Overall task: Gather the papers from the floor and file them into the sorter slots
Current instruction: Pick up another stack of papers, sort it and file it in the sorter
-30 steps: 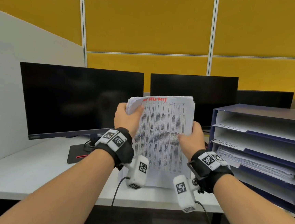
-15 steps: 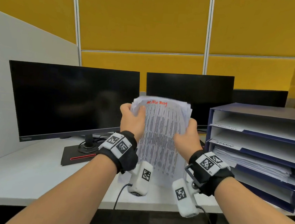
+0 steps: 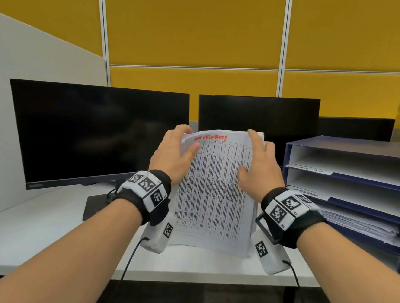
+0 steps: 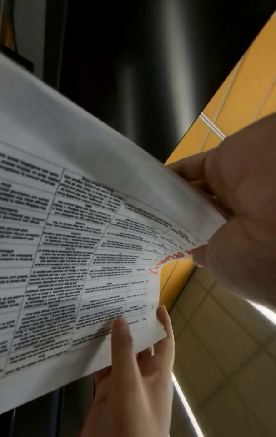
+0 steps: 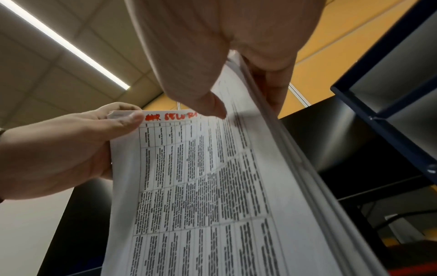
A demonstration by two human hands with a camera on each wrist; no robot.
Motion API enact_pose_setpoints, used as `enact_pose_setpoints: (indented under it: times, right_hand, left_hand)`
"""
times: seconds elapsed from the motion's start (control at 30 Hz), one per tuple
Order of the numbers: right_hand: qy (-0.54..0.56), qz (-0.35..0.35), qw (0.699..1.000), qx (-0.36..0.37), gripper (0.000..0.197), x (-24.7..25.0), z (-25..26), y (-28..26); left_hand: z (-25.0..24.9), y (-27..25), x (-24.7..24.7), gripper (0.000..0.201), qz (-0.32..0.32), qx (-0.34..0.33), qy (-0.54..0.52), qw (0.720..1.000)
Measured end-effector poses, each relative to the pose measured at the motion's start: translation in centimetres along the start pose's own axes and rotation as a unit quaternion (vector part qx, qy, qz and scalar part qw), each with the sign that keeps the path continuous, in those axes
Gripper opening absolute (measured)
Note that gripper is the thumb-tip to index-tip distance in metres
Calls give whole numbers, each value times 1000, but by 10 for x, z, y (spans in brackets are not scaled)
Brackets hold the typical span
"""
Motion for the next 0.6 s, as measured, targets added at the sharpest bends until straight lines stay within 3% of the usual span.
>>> enact_pose_setpoints:
  times: [0.07, 0.13, 0.27, 0.4, 0.5, 0.6]
  right_hand:
    - [4, -27, 1000, -8, 63, 10, -3, 4]
    - [4, -38, 999, -10, 57, 18, -4, 9]
    - [-78, 13, 997, 28, 78, 17, 2, 14]
    - [-47, 5, 999, 15, 49, 20, 2, 16]
    - [71, 6, 997, 13, 48, 21, -1, 15]
    - [303, 38, 949, -77, 57, 9, -15, 8]
  left_hand:
    - [0, 3, 2, 9, 7, 2, -8, 1000]
    - [4, 5, 6, 7, 6, 19, -43, 999]
    - [4, 4, 6, 21, 28, -1, -61, 998]
    - [9, 5, 11, 18, 16, 27, -77, 997]
    - [18, 8, 16, 14, 5, 69, -97, 993]
    - [33, 4, 16, 27, -13, 148, -184, 972]
Point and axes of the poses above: each hand's wrist, its own y-axis towards the middle knuckle, its own x-axis out of the back of the hand, z = x × y, the point moved 6 cm from there along y, towards the middle knuckle, and after that the axes turned 10 degrees about -y, right-handed, at the moved point
